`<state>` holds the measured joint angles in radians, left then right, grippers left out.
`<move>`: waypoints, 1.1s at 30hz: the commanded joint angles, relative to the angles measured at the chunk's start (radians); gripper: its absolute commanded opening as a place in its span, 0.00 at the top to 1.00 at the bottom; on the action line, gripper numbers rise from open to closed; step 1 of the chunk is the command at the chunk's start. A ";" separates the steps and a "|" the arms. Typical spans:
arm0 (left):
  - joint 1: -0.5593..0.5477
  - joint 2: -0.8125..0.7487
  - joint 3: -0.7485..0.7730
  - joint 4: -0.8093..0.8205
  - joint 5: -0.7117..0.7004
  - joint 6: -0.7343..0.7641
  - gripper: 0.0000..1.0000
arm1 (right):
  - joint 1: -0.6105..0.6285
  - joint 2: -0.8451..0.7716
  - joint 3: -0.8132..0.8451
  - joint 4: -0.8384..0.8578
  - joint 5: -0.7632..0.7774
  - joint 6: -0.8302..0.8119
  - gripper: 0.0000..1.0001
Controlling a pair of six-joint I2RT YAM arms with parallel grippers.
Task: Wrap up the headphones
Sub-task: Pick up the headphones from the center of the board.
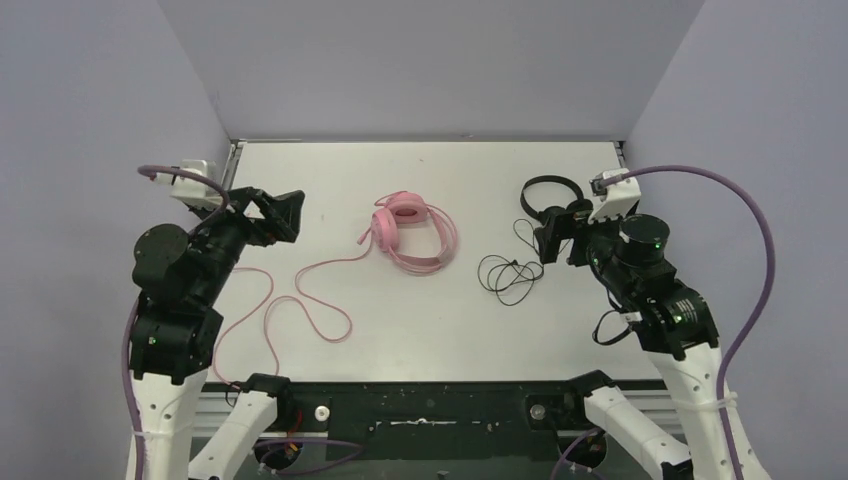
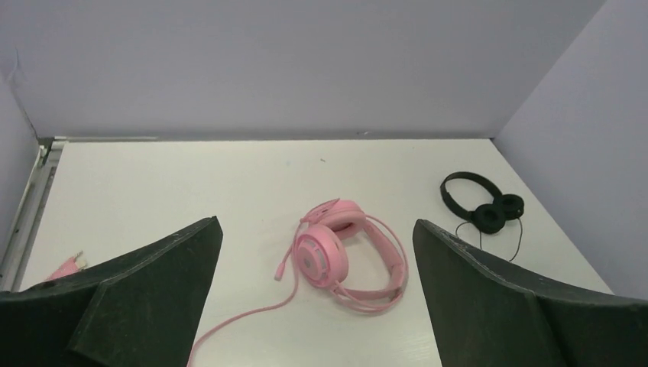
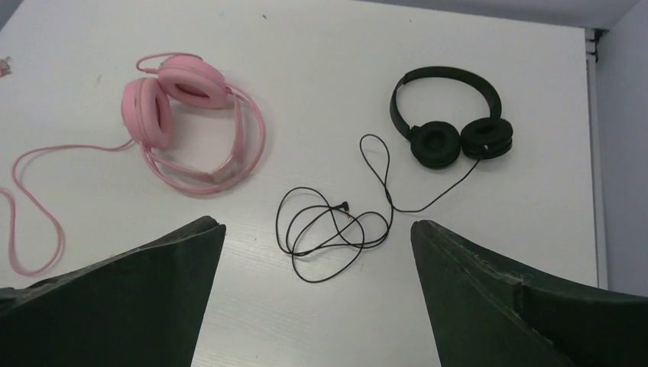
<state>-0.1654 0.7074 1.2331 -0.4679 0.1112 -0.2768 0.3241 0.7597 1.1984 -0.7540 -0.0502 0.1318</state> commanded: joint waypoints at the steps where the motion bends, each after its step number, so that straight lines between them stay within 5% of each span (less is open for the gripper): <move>1: 0.024 0.059 -0.039 0.033 -0.011 0.016 0.04 | -0.005 0.057 -0.078 0.135 0.041 0.038 0.00; 13: 0.066 0.187 -0.160 0.073 0.001 0.035 0.03 | 0.095 0.456 -0.092 0.319 -0.025 0.069 0.00; 23: 0.078 0.231 -0.213 0.133 0.062 0.039 0.03 | 0.215 0.950 0.159 0.379 -0.140 0.070 0.00; 33: 0.078 0.290 -0.212 0.197 0.176 0.004 0.03 | 0.229 1.265 0.457 0.246 -0.018 0.196 0.00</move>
<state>-0.0914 0.9806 1.0092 -0.3687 0.2134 -0.2584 0.5533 1.9678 1.5372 -0.4622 -0.1581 0.2485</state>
